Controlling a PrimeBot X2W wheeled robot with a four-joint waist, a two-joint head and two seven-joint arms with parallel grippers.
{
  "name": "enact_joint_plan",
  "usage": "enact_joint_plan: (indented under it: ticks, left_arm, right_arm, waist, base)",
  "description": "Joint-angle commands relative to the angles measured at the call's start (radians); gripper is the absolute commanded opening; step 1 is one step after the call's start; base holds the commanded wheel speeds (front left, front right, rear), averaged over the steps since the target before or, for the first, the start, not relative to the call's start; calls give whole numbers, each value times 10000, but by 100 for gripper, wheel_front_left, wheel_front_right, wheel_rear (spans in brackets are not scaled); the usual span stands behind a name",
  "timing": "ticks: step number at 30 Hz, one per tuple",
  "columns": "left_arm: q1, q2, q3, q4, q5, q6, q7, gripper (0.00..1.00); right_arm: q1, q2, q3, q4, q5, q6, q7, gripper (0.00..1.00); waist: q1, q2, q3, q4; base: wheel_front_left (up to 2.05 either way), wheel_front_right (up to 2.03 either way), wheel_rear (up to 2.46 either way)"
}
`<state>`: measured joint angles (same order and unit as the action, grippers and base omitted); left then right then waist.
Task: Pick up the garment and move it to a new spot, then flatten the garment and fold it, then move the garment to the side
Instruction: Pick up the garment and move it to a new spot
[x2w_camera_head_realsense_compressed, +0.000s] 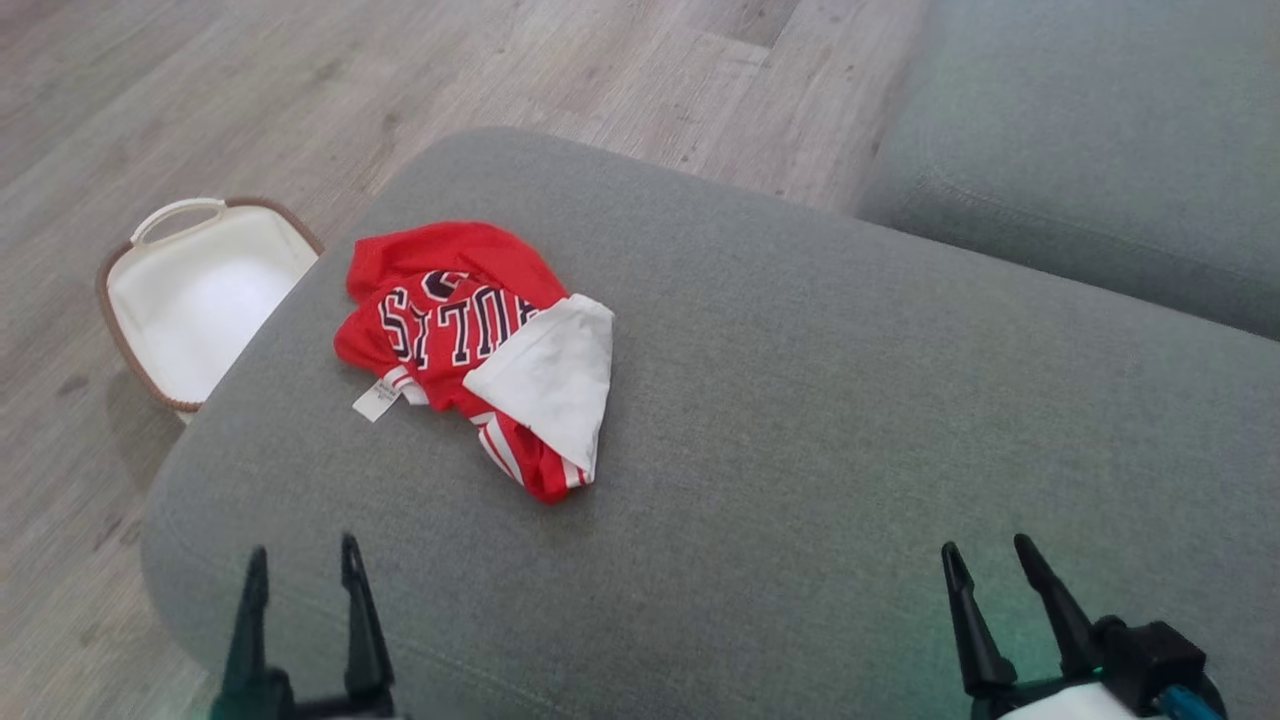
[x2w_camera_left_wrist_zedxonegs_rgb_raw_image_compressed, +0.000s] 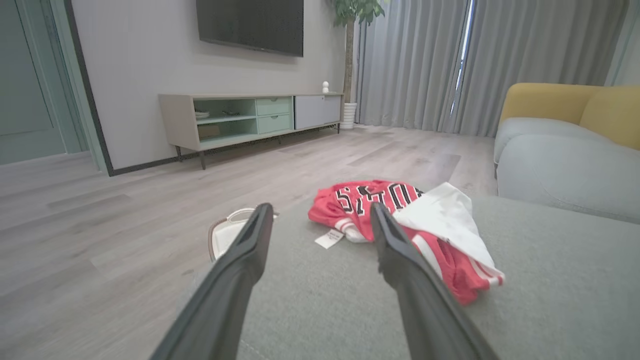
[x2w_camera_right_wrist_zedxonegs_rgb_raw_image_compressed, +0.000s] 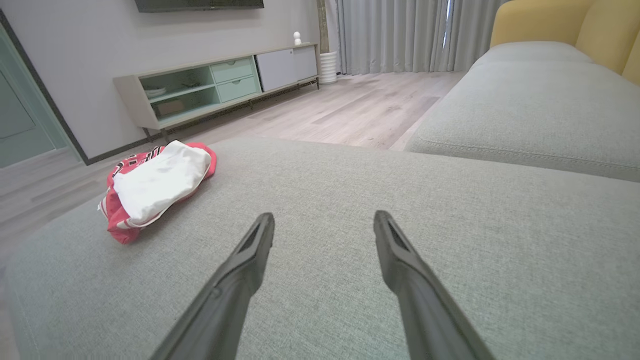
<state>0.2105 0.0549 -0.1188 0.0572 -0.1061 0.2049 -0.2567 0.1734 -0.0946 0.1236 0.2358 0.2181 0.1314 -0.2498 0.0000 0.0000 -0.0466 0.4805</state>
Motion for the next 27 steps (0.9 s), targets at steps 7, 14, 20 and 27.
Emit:
enact_joint_plan:
  ticks: [7,14,20,27]
  left_arm:
    - [-2591,331,1107,-735,359,-289,-51,100]
    - [-5710,759,1317,1439,-100,-1024,154,100]
    - [-8600,937,1326,4387,-877,-1741,1805,100]
    - [-10672,1078,1181,7142,-1225,-2231,3321,100]
  right_arm:
    - [-627,-1282,348,-689,-223,-7,-120,100]
    - [-1209,-2719,432,-1193,-244,-7,-120,100]
    - [-1614,-3818,557,-1606,-244,-7,-120,100]
    - [-1766,-4717,570,-2010,-121,-7,-75,100]
  waist:
    - [0,0,1551,-164]
    - [0,0,3223,-139]
    - [0,0,4227,-186]
    - [0,0,4957,-330]
  base:
    - [0,0,0]
    - [0,0,0]
    - [0,0,0]
    - [0,0,0]
